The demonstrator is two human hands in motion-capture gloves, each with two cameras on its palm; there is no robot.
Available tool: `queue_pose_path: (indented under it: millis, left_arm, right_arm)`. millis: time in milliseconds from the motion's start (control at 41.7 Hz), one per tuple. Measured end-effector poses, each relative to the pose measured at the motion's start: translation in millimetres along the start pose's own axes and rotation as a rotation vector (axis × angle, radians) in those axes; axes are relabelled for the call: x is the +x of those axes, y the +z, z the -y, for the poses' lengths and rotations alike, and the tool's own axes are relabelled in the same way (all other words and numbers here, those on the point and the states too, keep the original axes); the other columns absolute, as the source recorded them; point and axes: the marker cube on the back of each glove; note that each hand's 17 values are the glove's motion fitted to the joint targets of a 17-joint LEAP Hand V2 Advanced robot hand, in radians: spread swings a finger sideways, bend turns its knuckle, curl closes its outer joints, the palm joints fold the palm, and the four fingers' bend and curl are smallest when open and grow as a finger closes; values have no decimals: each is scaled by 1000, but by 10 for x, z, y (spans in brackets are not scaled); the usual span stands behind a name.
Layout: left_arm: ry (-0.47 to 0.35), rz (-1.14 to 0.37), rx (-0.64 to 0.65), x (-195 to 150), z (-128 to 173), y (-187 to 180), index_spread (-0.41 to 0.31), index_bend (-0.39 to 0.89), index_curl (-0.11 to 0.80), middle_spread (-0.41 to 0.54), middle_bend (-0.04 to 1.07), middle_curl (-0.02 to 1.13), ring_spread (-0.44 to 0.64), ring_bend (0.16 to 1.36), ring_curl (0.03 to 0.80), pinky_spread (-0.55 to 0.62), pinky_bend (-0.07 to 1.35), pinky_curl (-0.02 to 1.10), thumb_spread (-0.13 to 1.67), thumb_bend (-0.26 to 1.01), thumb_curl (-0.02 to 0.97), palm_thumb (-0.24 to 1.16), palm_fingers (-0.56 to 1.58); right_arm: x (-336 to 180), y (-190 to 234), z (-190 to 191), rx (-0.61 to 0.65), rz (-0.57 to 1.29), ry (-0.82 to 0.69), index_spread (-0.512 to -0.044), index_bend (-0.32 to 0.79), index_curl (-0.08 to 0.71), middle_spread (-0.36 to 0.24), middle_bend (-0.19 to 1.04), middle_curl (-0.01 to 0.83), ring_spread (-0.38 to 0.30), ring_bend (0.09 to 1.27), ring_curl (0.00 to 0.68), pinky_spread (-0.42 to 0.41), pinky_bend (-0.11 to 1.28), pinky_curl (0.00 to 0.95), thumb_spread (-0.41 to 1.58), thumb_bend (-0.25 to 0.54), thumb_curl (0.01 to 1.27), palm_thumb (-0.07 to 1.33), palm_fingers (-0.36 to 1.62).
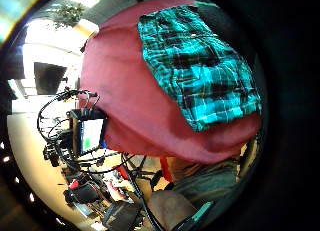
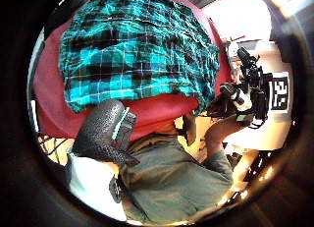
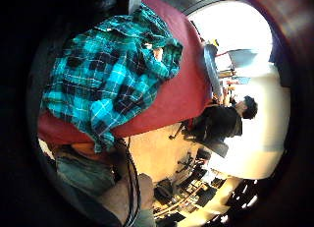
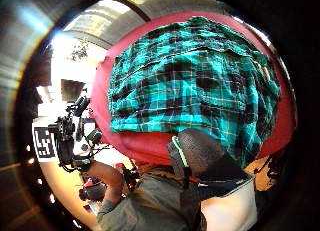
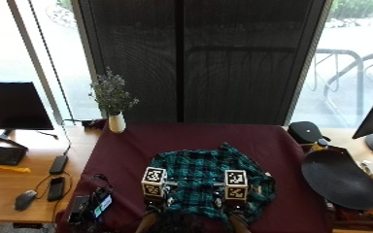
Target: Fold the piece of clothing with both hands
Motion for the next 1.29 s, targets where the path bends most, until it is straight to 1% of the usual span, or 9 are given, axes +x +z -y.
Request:
queue_pose_path:
  millis: [120,335,623,910,1030,1102,1222,1246,1294]
  left_arm:
    - [17,-15,21,1,19,17,-54,133,78,-25,315,171,78,524,183,232,246,86,675,170,105,316,508]
    - [58,-64,41,163,11,89,-62,95,121,-34,323,258,103,574,252,326,277,143,936,125,169,347,445]
    - [113,18,-137,406,71,612,-15,30,76,-2,346,325,108,702,314,363,418,220,1022,52,234,386,309]
    - [106,56,-193,350,160,1040,-66,178,168,-58,366,360,42,681,316,346,338,221,1039,19,290,487,442]
    - [91,15,-139,290,286,1249,-84,162,203,-79,352,373,7,668,321,331,305,225,1049,-1,303,512,485]
    - [80,36,-95,271,245,1208,-87,147,216,-86,344,381,-2,657,324,322,305,234,1053,-15,307,514,495]
    - [66,67,8,293,192,1092,-151,305,293,-137,351,385,-71,586,307,271,208,214,1067,-23,310,502,703]
    - [64,76,29,295,198,1083,-148,270,289,-130,331,378,-70,579,304,270,216,219,1069,-23,311,502,669]
    - [61,95,72,303,221,1078,-189,364,330,-169,374,395,-123,560,305,233,147,202,1076,-18,313,506,823]
  right_arm:
    - [121,-28,-76,9,-6,12,-240,161,102,24,162,68,124,229,76,174,581,193,660,239,120,428,277]
    - [371,71,-170,21,93,41,-311,148,163,30,173,131,170,259,130,221,634,262,933,180,173,451,232]
    - [533,544,-238,-95,124,36,-319,51,149,73,205,204,196,388,203,222,717,314,1058,79,220,439,194]
    - [582,1032,-227,-252,123,-18,-303,87,129,64,218,262,173,470,252,198,767,342,1036,42,278,554,124]
    - [658,1125,-152,-228,142,19,-315,125,149,46,199,272,148,486,258,180,747,335,1014,38,299,623,168]
    - [664,1120,-134,-215,128,38,-328,188,180,2,185,275,66,538,270,126,704,319,1005,51,315,690,346]
    - [645,1105,-125,-184,63,54,-343,211,229,-68,204,296,-66,596,296,50,589,294,996,62,337,779,556]
    - [642,1094,-124,-167,48,61,-345,198,234,-74,190,295,-75,592,299,48,584,295,993,56,339,783,546]
    - [638,1072,-115,-113,9,79,-347,188,251,-97,250,320,-114,591,309,22,532,289,986,47,340,796,634]
